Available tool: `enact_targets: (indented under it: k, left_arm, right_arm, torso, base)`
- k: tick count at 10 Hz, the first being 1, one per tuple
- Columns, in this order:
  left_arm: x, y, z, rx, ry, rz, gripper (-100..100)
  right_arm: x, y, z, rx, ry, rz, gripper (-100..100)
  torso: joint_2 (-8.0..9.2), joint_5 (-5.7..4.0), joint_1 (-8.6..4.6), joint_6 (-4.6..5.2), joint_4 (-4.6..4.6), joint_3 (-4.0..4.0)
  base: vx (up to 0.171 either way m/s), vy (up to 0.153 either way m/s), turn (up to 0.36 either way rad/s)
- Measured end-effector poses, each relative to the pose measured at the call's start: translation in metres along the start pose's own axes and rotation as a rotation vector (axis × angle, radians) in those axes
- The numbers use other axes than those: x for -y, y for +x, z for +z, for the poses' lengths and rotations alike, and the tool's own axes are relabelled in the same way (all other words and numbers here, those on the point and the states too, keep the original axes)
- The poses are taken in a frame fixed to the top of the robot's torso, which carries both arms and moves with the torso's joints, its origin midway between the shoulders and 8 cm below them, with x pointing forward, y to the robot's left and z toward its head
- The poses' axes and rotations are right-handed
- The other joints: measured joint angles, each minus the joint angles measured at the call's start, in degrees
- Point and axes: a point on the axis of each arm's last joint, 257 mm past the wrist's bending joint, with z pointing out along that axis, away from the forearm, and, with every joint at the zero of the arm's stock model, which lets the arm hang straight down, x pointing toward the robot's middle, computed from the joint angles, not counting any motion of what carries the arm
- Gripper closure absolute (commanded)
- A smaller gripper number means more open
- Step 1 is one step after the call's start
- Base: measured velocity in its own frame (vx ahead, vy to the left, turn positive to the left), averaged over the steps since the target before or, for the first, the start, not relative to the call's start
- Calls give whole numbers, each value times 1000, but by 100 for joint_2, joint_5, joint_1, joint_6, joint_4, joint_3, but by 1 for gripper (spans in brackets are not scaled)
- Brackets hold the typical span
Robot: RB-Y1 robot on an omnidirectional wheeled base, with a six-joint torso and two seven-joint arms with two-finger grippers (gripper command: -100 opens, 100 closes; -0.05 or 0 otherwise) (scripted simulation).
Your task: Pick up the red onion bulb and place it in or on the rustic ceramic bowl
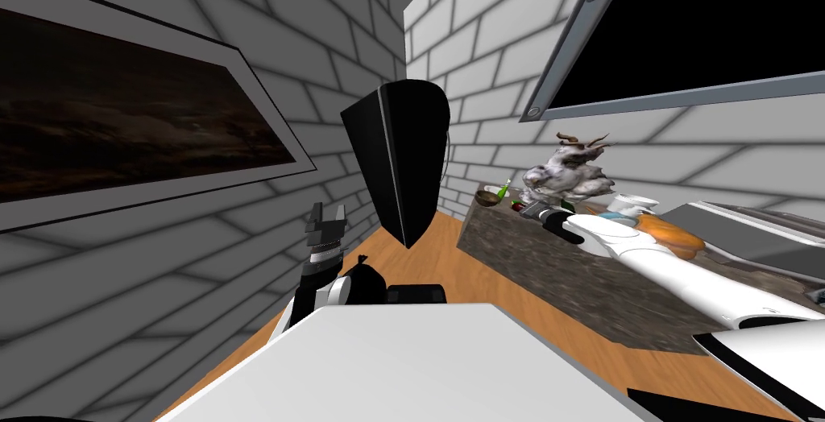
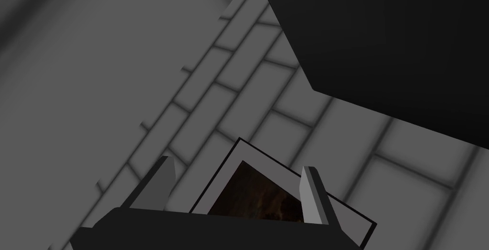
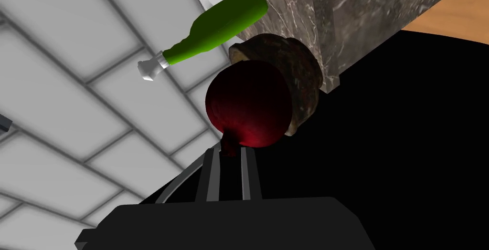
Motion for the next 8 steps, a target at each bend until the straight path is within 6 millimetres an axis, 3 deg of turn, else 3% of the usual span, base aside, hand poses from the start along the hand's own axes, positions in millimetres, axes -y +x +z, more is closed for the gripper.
enact_targets:
  k: [6, 8]
  left_arm:
    - [0, 0, 0, 0, 0, 0, 0]
    - [0, 0, 0, 0, 0, 0, 0]
  right_arm:
    - [17, 3, 1, -11, 45, 40, 100]
    - [21, 11, 0, -26, 64, 73, 100]
  torso:
    - [-13, 0, -8, -7, -1, -6]
    - [-38, -1, -11, -5, -4, -19]
  base:
    - [67, -1, 55]
    - [186, -5, 46]
